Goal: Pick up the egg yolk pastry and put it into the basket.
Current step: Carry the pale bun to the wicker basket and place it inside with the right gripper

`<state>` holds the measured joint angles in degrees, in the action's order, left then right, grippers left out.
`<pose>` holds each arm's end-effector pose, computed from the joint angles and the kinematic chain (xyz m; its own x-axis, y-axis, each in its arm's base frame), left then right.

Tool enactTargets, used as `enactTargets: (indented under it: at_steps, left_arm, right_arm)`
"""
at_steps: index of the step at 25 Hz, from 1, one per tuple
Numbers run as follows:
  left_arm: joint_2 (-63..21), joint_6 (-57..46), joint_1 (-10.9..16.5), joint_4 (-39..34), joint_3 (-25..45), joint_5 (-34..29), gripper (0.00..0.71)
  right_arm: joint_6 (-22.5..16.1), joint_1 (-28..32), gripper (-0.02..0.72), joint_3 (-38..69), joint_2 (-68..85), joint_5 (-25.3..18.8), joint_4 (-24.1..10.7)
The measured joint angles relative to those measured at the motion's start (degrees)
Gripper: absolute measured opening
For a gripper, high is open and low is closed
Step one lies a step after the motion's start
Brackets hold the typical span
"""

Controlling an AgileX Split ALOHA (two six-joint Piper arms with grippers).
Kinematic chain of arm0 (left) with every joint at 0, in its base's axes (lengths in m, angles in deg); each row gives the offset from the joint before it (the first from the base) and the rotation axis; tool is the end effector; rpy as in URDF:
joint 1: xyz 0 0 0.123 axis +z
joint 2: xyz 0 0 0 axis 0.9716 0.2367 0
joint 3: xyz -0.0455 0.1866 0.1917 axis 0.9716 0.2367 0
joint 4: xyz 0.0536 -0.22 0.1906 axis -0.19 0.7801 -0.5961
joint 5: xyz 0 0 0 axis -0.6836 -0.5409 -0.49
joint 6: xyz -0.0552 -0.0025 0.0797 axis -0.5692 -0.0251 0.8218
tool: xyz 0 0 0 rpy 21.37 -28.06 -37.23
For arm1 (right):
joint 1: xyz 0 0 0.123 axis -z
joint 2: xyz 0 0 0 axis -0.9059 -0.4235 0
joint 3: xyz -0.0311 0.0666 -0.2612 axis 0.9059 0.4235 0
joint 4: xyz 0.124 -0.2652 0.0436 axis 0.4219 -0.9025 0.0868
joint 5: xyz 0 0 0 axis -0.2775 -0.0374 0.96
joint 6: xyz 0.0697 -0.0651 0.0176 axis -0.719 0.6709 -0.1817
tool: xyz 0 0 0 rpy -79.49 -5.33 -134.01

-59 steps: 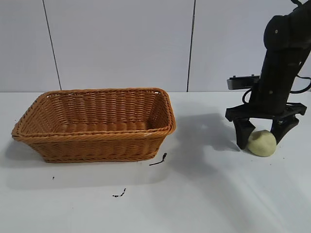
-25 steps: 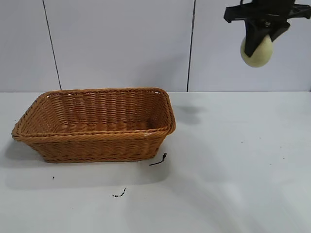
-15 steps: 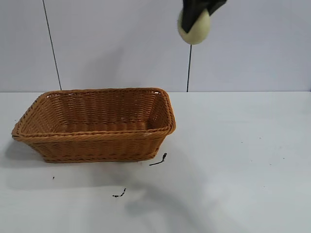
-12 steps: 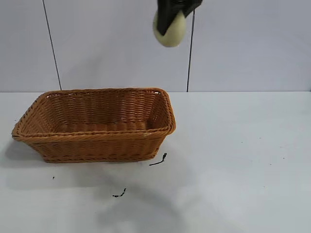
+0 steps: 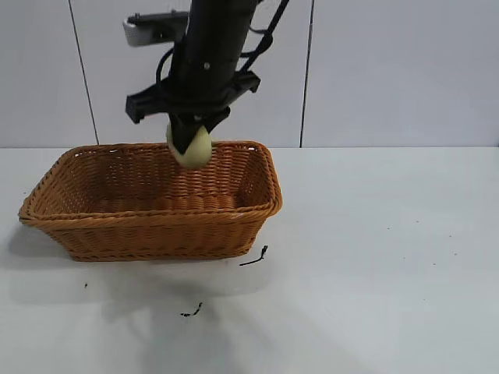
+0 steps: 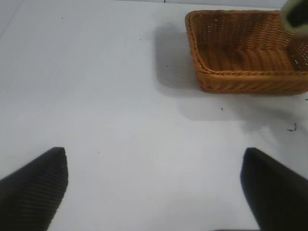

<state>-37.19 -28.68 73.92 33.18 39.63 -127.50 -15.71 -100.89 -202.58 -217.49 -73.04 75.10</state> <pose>0.0519 0.0043 0.2965 -0.4519 -0.0086 -0.8920 -0.0310 0.9995 0.0061 0.4521 0.3288 0.1678 -0.6858 -0.5370 -0.4913 -0.6126 0.7903 -0.0087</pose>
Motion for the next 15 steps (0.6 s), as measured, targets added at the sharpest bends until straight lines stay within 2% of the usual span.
enactTargets:
  at_steps: [4,6,8,13,15]
  left_arm:
    - [0.0,0.0,0.0,0.0,0.0,0.0,0.696]
    - [0.0,0.0,0.0,0.0,0.0,0.0,0.696]
    - [0.0,0.0,0.0,0.0,0.0,0.0,0.696]
    - [0.0,0.0,0.0,0.0,0.0,0.0,0.696]
    - [0.0,0.0,0.0,0.0,0.0,0.0,0.696]
  right_arm:
    - [0.0,0.0,0.108,0.0,-1.7,1.4,0.1]
    - [0.0,0.0,0.145,0.0,-2.2,2.1,0.8]
    - [0.5,0.0,0.228,0.0,-2.3,2.3,1.5]
    - [1.7,0.0,0.574,0.0,-2.3,2.4,1.9]
    - [1.7,0.0,0.648,0.0,-2.2,2.3,1.9]
